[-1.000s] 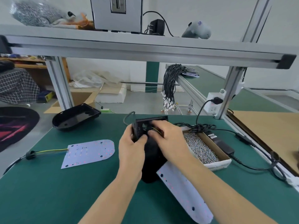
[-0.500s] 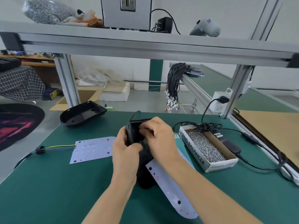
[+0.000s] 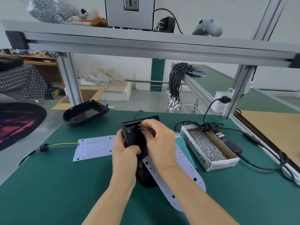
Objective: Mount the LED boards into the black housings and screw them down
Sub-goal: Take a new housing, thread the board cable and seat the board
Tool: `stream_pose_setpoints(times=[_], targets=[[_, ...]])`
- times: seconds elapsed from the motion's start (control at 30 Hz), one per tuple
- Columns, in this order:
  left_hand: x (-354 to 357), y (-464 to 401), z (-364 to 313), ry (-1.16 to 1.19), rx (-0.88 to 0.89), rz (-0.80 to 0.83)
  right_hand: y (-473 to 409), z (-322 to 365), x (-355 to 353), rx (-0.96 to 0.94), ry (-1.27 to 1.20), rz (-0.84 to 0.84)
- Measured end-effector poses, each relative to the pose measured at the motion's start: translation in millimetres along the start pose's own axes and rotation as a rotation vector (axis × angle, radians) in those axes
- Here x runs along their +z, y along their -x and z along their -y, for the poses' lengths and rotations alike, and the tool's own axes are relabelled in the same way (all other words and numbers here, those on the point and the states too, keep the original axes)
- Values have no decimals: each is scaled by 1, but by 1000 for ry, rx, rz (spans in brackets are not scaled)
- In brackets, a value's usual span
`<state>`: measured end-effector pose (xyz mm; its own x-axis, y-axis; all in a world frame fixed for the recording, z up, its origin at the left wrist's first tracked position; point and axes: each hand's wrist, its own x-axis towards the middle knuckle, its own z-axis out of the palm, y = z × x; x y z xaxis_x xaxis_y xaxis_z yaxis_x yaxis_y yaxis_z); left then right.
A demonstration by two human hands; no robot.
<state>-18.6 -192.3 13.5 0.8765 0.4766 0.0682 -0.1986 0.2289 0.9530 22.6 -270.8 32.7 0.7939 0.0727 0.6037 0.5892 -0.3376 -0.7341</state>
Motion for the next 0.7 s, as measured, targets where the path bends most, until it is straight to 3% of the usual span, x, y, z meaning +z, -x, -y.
stream_pose_setpoints(times=[0.13, 0.27, 0.5, 0.63, 0.7], targets=[[3, 1, 0, 38, -11, -1, -4, -5, -6, -2, 115, -18], [2, 6, -1, 4, 38, 8, -6, -7, -5, -29, 121, 80], [8, 8, 2, -160, 155, 79, 2, -3, 8, -18, 278, -4], [1, 1, -2, -111, 169, 103, 15, -2, 4, -29, 154, 214], [0, -5, -5, -122, 178, 130, 16, -4, -1, -45, 244, 342]])
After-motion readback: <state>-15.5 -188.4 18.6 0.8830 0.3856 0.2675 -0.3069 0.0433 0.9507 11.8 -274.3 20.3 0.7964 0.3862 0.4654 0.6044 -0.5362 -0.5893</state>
